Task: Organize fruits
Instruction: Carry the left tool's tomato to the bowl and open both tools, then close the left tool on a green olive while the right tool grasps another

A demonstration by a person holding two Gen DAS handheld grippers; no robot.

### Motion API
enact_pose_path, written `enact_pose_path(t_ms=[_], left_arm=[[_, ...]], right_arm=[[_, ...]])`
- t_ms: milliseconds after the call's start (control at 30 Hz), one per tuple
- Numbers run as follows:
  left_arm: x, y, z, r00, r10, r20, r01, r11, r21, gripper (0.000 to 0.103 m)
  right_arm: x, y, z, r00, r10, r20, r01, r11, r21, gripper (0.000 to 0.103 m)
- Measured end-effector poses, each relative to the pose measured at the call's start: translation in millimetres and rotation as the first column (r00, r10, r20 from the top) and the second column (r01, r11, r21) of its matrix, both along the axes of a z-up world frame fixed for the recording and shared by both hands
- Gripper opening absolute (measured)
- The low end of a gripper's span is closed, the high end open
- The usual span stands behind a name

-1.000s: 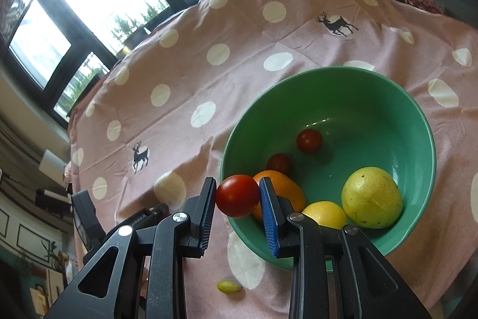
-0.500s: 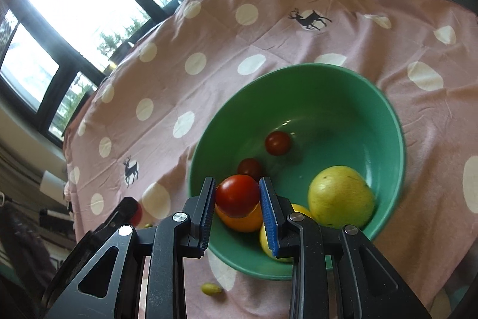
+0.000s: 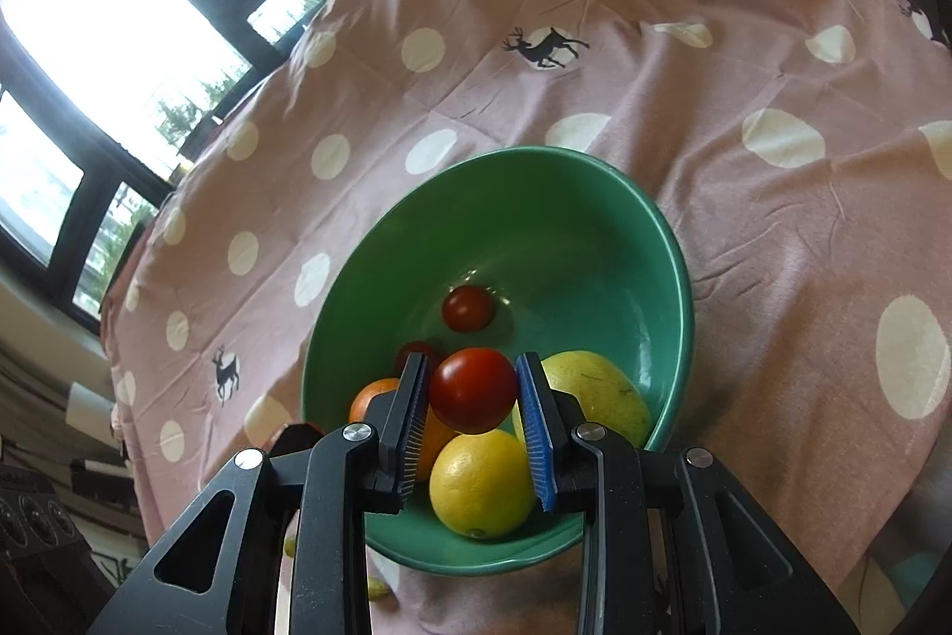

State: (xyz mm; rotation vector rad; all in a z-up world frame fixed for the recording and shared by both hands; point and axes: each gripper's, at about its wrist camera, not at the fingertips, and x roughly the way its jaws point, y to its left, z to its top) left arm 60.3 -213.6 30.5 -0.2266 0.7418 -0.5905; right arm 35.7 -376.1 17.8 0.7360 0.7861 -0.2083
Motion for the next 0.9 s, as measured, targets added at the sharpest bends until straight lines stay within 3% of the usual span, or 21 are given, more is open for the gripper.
enact_pose_path(t_ms=[100,200,300,433,600,767,900], left_arm=[[-3.0,7.9,5.4,0.999,0.027,0.020,-0.027,1.000,0.010,0.045],[-4.9,25.5,9.0,0.998,0.067,0.011,-0.067,0.998,0.017,0.055],[-5.5,59.7,10.6,0.985,0.175,0.004,-0.175,0.984,0.041,0.065],[1.7,118.0,5.8,0.928,0.368,-0.057,-0.361,0.926,0.111,0.066],[6.9,193.0,-5.3,0.837,0.533,-0.125,-0.521,0.845,0.117,0.066],[8.0,226.5,-21.5,0.796,0.582,-0.168,-0.562,0.813,0.153,0.066],[11.4,238.3,-33.5,0.790,0.573,-0.217,-0.554,0.820,0.146,0.064]], right_arm=[[-0.9,3.2,5.8,0.999,0.019,0.035,-0.019,1.000,0.001,0.033],[-1.0,10.9,11.5,0.998,0.040,0.052,-0.040,0.999,-0.005,0.043],[-0.1,23.7,18.4,0.995,0.083,0.055,-0.081,0.996,-0.039,0.048],[4.5,47.2,25.0,0.985,0.164,0.051,-0.161,0.985,-0.056,0.048],[14.6,84.9,25.0,0.959,0.285,0.011,-0.283,0.956,-0.077,0.048],[26.9,124.2,14.3,0.922,0.382,-0.055,-0.386,0.919,-0.079,0.048],[34.7,154.3,2.8,0.889,0.447,-0.098,-0.454,0.889,-0.063,0.048]])
